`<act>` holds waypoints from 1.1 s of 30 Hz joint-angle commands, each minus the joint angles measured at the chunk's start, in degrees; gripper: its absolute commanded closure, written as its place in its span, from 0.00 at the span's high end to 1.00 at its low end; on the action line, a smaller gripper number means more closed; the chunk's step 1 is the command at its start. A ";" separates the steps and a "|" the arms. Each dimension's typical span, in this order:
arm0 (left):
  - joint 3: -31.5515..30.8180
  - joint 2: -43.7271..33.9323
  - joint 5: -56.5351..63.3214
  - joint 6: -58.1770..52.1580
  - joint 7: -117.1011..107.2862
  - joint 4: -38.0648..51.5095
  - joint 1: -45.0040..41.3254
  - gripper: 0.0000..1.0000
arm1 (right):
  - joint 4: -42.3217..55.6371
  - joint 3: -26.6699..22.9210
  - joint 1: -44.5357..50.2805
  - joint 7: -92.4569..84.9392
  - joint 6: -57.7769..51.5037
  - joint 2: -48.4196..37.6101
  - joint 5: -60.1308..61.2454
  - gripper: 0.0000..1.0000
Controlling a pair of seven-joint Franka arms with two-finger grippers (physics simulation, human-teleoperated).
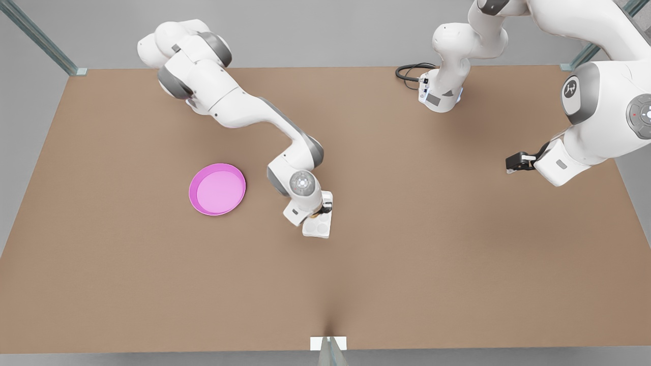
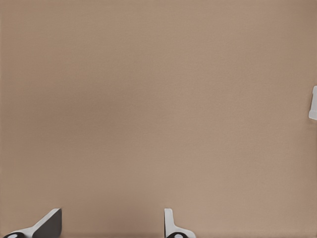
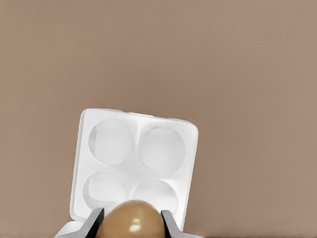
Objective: Pack egg into the box and close the box lid
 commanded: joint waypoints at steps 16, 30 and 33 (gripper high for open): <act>0.02 0.30 0.03 0.00 0.04 0.03 0.18 1.00 | 0.07 -1.17 -11.87 -15.95 -15.97 -20.11 -0.40 1.00; -0.07 17.17 -24.85 0.96 -83.81 0.29 -52.73 0.21 | -2.49 -1.17 -39.14 -42.10 -38.58 -35.95 -6.82 1.00; -0.07 19.64 -20.45 16.78 -86.27 -8.50 -56.25 0.21 | -2.40 -1.17 -38.87 -42.10 -38.67 -35.86 -6.73 1.00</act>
